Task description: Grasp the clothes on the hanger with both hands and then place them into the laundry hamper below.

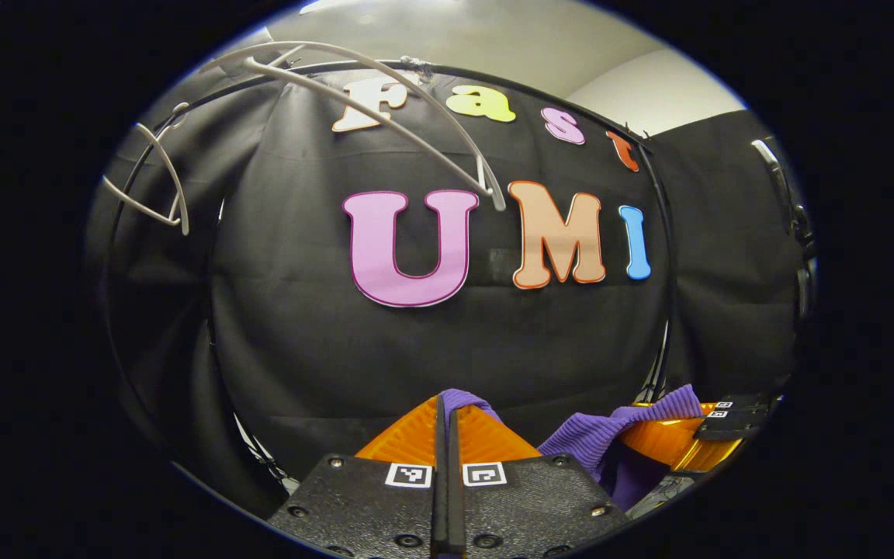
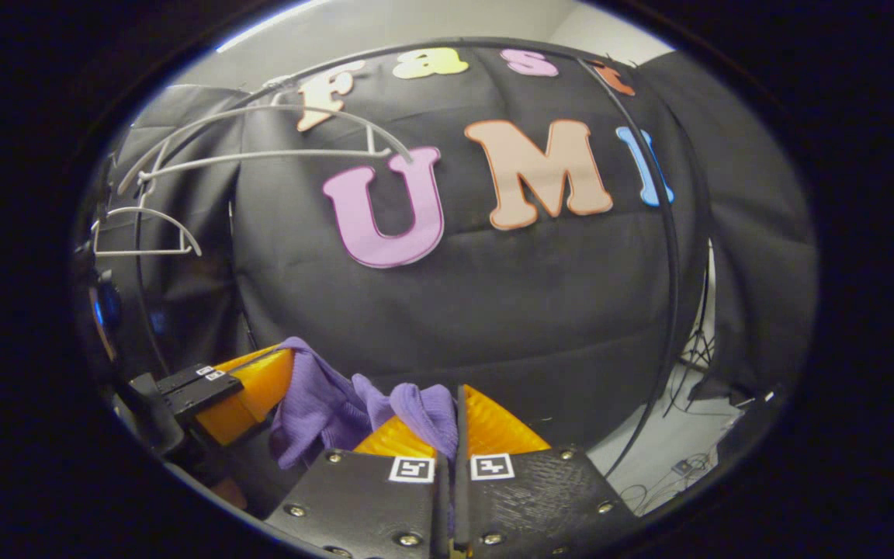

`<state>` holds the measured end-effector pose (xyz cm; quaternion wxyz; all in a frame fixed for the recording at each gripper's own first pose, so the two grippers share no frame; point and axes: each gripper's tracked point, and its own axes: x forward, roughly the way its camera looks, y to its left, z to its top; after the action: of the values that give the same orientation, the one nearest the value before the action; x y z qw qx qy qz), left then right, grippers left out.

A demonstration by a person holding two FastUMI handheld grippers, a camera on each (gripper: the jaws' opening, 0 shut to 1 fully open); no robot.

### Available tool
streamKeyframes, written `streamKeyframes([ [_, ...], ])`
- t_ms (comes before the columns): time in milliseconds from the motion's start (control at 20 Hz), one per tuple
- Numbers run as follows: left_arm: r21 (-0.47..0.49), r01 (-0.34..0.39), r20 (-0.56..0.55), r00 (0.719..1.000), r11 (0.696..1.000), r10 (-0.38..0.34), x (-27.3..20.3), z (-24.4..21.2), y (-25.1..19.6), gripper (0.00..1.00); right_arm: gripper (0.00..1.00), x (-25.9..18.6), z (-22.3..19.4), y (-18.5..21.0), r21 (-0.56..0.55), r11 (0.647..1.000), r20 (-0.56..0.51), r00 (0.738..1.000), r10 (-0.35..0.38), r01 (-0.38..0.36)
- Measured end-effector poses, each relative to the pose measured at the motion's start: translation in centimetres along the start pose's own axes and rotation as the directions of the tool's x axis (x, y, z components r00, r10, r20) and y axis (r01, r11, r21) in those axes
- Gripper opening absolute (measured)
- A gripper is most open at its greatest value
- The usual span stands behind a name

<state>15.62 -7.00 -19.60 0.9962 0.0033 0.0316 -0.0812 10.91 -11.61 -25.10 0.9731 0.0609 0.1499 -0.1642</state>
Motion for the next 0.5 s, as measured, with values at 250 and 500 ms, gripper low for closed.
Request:
streamKeyframes([
  [250,-0.041,-0.017,-0.075,0.997,0.999,0.014,1.0,-6.2,0.9,0.00,0.03,1.2,-6.3,-2.2,0.014,0.998,-0.103,0.993,-0.056,0.058],
  [500,-0.056,-0.038,-0.174,0.984,0.998,0.028,1.3,-14.6,1.6,0.01,0.03,2.8,-13.6,-4.1,0.005,0.993,-0.207,0.972,-0.112,0.115],
])
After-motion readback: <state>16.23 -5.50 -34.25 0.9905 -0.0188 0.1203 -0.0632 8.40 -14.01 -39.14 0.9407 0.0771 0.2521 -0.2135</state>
